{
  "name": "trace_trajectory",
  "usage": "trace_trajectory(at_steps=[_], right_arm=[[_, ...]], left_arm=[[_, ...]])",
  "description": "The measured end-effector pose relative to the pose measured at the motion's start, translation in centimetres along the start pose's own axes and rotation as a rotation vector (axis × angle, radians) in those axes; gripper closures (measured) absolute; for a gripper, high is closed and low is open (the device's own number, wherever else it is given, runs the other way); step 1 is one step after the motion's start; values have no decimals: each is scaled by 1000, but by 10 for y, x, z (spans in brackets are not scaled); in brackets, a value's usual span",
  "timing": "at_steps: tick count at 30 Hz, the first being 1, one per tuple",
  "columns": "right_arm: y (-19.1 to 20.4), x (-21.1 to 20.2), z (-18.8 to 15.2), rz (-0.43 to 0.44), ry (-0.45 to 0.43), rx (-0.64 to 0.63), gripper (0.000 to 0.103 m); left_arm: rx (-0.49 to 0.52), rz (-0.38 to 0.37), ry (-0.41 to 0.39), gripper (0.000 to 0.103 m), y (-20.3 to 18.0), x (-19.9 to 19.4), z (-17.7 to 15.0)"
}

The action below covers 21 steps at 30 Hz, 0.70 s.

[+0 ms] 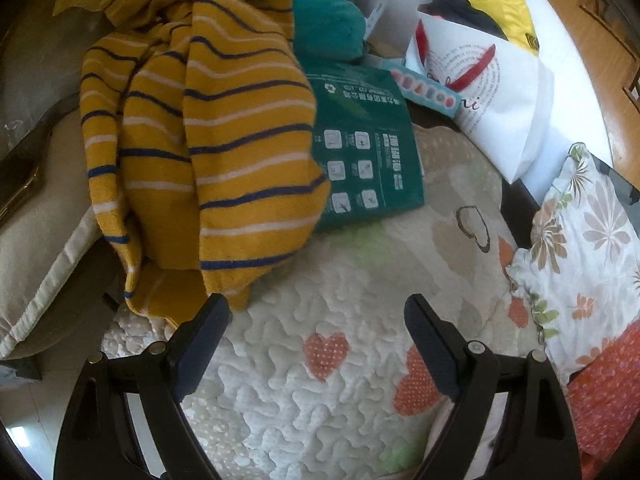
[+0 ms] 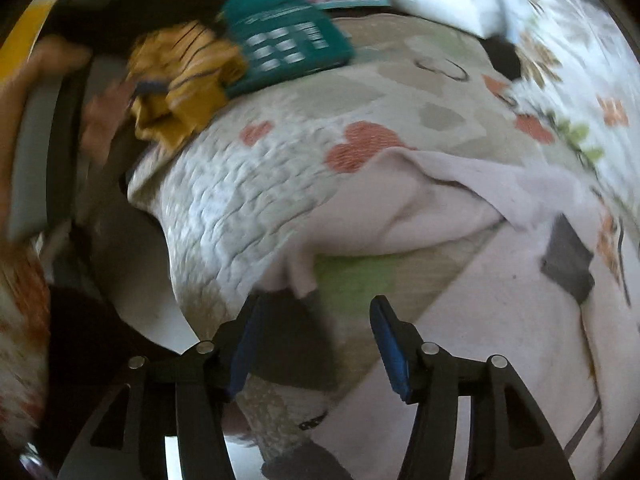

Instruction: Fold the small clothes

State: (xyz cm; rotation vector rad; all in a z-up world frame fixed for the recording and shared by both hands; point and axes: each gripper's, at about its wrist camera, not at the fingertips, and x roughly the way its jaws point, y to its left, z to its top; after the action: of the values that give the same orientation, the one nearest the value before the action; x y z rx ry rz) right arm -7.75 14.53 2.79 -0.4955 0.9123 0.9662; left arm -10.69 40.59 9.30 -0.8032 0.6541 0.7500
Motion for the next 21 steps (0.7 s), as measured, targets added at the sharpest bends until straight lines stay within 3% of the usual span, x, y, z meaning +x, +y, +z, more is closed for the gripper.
trace_trajectory(at_steps=[5, 8, 9, 10, 11, 16, 21], right_arm=[[16, 13, -8, -119, 36, -48, 43], [8, 28, -17, -98, 66, 6, 47], [6, 27, -17, -89, 54, 21, 54], [4, 25, -13, -45, 57, 50, 80], [1, 21, -8, -4, 62, 83, 96], [-16, -34, 20, 1, -68, 156, 96], [-72, -120, 36, -88, -205, 268, 96]], left_arm=[[-4, -6, 9, 14, 2, 0, 0], [3, -12, 14, 14, 1, 0, -1], [4, -12, 15, 14, 1, 0, -2], [4, -10, 16, 14, 1, 1, -2], [3, -8, 16, 14, 1, 1, -2], [-8, -5, 26, 14, 2, 5, -4], [36, -31, 46, 14, -17, 6, -15]])
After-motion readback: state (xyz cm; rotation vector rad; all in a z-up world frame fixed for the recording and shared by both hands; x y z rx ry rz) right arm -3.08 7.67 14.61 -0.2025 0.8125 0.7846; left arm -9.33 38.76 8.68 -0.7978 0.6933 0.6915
